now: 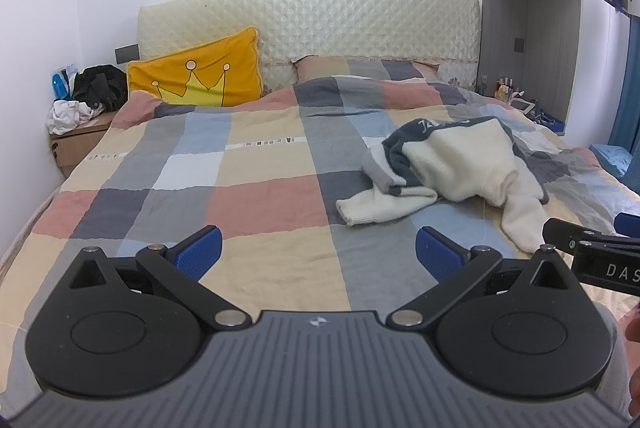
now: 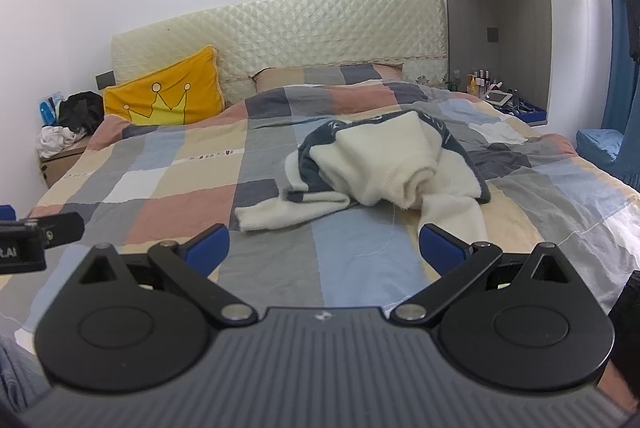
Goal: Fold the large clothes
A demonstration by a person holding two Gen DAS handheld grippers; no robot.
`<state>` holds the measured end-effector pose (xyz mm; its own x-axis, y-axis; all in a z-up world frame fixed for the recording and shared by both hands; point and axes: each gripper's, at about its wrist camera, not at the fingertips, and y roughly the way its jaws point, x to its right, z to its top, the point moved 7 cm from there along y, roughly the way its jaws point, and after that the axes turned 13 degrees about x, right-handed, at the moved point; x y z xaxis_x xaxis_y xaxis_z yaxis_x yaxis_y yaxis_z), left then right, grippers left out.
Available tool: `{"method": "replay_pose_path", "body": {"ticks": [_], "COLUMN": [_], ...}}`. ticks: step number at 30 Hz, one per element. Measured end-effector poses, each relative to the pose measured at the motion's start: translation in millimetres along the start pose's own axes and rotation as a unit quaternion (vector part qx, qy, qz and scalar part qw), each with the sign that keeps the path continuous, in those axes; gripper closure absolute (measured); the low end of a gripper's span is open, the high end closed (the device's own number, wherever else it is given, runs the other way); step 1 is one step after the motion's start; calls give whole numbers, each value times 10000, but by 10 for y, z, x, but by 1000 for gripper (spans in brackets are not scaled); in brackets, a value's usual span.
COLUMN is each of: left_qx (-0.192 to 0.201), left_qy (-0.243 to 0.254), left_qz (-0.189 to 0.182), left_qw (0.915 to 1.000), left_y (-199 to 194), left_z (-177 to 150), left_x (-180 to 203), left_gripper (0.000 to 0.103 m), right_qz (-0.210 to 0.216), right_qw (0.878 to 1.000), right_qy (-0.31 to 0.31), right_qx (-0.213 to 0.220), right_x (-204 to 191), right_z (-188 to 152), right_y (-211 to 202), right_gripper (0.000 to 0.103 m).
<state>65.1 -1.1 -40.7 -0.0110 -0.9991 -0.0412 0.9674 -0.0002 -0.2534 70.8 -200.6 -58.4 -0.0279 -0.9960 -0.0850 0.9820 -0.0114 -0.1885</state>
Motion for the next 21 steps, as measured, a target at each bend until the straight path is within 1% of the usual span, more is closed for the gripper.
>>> {"method": "replay_pose_path", "body": {"ticks": [10,21], "left_qx": [2,-44], "left_qy": [-4,-13], "left_qz": [-4,-22], "left_qw": [10000,10000], "left_y": [2,99], "left_z": [1,-91], "left_x": [6,72], "left_gripper": [0,0], "right_qz": [-15,-34], "right_qw": [10000,9999], "right_qy": [16,84], "right_qx": [-2,-52], "right_x": [4,24], "right_z": [2,-34], "right_y": [20,49], "right_gripper": [0,0]}}
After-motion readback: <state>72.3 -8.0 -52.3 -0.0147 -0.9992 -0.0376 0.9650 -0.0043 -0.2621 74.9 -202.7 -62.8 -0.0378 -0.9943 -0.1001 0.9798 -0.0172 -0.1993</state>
